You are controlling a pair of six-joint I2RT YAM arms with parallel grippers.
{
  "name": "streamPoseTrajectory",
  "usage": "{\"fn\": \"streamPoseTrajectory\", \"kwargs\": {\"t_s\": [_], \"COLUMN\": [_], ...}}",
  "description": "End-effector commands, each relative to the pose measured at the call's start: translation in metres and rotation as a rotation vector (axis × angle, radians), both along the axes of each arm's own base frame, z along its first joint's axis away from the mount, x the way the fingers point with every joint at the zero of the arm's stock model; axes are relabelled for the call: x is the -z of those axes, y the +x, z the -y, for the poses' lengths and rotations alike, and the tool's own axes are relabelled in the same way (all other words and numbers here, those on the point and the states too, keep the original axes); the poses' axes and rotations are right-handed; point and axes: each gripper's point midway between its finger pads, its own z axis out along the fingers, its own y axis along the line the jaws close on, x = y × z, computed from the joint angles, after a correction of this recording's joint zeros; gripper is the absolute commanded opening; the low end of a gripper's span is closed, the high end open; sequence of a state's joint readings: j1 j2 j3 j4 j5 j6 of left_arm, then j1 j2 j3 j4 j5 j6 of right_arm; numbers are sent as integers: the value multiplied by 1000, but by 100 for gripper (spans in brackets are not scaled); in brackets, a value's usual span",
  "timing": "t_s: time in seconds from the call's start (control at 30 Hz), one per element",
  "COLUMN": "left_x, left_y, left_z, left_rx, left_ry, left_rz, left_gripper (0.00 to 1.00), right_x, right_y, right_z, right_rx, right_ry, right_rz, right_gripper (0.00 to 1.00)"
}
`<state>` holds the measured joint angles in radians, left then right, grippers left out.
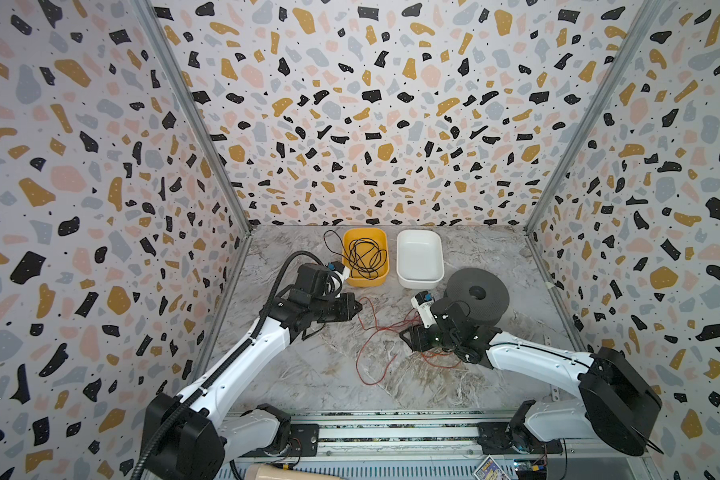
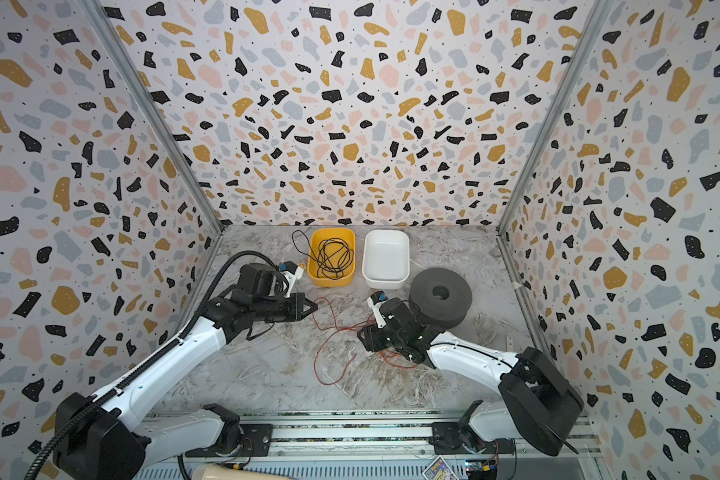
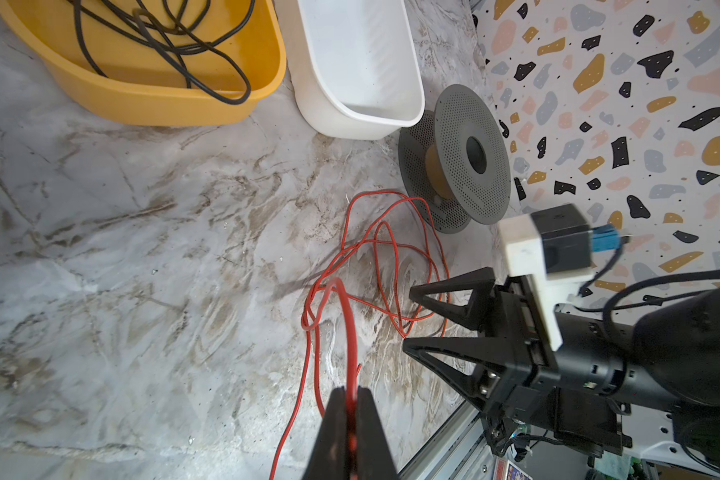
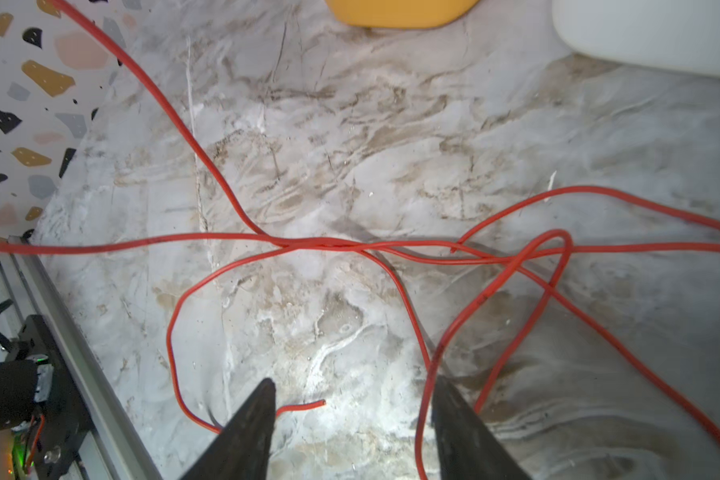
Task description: Wrap the cables
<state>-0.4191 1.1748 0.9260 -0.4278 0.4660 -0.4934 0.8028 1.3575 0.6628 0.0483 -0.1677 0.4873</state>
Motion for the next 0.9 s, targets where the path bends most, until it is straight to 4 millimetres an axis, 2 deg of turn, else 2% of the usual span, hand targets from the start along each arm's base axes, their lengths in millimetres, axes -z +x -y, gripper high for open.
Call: {"fn": "streamPoseTrajectory", "kwargs": {"t_s": [0.0,0.1,0.3,0.53,0.87], "left_x": [-10,-18,-36,-43,-50], "left_y": [1,2,5,6,6], "left_z": [-1,1,4,5,6], "left_rx": [-3,0,-6,-9,-4], "left_ry": [-14,-33,-61,-75,-81], "left_rz": [22,27,51,57,65], "left_gripper": [0,0,0,0,0], "right_x": [-21,-19,-4,16,39], "right_y": [-11,-10,7,28,47], "right_z": [-21,-29,-32,-32,-36], "right_rx": [-102,-145,-179,-204,-225], "right_ry": [22,-9,-106,-149,-250], "right_rz": [62,99,172,184,221], "right_gripper": [57,57,55,53,53]}}
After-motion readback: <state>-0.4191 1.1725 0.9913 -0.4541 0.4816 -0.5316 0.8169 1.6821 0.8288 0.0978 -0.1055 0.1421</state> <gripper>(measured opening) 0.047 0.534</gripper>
